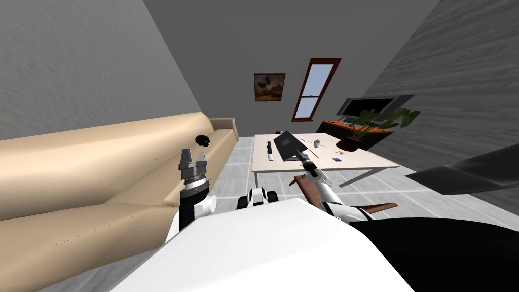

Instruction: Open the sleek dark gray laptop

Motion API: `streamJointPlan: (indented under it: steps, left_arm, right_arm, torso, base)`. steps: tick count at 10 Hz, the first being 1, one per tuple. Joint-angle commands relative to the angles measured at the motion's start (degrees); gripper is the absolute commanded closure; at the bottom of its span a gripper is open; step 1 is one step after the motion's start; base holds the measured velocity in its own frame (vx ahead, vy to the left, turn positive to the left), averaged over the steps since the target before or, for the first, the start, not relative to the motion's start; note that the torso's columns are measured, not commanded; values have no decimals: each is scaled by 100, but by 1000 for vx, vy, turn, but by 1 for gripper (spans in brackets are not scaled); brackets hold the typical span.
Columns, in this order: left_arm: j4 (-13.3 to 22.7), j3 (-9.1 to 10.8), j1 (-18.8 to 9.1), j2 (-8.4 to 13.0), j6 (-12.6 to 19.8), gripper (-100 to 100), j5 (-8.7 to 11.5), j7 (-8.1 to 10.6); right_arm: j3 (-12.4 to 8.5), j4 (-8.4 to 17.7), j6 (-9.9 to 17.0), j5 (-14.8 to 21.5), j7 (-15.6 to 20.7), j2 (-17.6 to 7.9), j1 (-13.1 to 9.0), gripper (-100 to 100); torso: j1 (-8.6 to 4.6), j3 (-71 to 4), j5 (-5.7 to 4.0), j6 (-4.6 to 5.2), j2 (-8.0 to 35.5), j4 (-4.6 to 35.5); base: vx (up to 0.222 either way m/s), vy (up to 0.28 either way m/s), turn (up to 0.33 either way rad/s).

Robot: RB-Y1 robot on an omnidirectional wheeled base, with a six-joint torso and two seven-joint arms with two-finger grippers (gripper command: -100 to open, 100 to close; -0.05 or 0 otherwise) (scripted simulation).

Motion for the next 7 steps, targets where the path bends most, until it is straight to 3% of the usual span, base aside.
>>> streamJointPlan:
  steps: [1, 2, 4, 5, 6, 7]
  left_arm:
    - [0, 0, 0, 0, 0, 0, 0, 0]
    - [0, 0, 0, 0, 0, 0, 0, 0]
    - [0, 0, 0, -1, 0, 0, 0, 0]
    - [0, -1, -1, -1, 0, 0, 0, 0]
    - [0, -1, -1, -1, 0, 0, 0, 0]
    - [0, -1, 0, -1, 0, 0, 0, 0]
  right_arm:
    - [108, 107, -72, -70, -25, 277, 149, 100]
    - [123, 203, -176, -141, -45, 419, 175, 100]
    - [123, 203, -176, -141, -45, 419, 175, 100]
    - [58, 202, -79, -207, -215, 170, -45, -100]
    - [58, 202, -79, -207, -215, 170, -45, -100]
    - [99, 177, 96, -213, -342, 8, -143, -100]
  torso:
    - [2, -2, -11, -6, -6, -12]
    - [16, -4, -5, -8, -7, -11]
    - [35, -4, -2, -19, -7, -12]
    - [41, -6, 3, -23, -14, -16]
    - [46, 3, 42, -4, 15, 29]
    - [52, 28, 65, 17, 57, 65]
  base:
    - [28, -67, -1]
    - [31, -67, -28]
    - [16, -32, -8]
    - [-49, 14, 52]
    - [-48, 24, 35]
    - [-58, 35, 42]
